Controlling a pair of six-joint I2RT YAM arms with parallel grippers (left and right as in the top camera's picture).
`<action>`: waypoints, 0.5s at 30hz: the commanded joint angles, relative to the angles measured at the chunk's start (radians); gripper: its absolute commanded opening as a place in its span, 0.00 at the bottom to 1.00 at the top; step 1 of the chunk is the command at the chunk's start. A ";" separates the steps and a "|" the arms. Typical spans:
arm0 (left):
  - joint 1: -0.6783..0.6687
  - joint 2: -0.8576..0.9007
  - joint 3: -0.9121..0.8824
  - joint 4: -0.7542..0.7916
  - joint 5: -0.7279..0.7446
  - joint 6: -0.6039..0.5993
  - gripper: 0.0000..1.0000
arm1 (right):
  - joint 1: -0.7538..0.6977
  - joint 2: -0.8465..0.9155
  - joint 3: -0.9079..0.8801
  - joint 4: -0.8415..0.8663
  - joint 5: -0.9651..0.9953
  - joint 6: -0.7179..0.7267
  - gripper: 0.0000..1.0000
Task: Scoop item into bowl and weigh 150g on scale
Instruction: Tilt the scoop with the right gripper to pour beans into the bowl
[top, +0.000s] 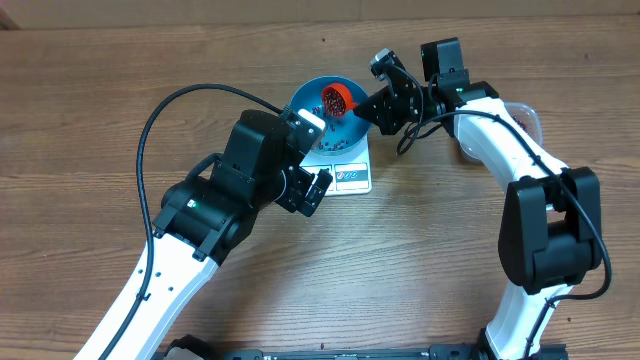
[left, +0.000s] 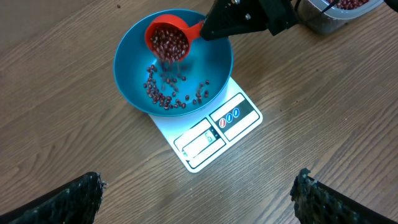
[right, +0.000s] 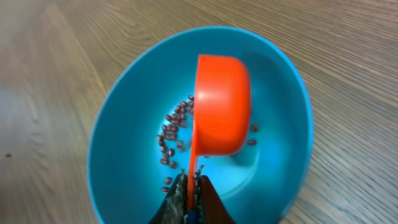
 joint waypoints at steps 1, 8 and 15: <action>0.003 -0.001 -0.005 0.001 0.008 -0.017 0.99 | 0.026 -0.094 0.002 -0.013 0.091 -0.064 0.04; 0.003 -0.001 -0.005 0.001 0.008 -0.017 1.00 | 0.117 -0.172 0.002 -0.042 0.354 -0.153 0.04; 0.003 0.000 -0.005 0.001 0.008 -0.017 1.00 | 0.201 -0.172 0.002 -0.041 0.584 -0.160 0.04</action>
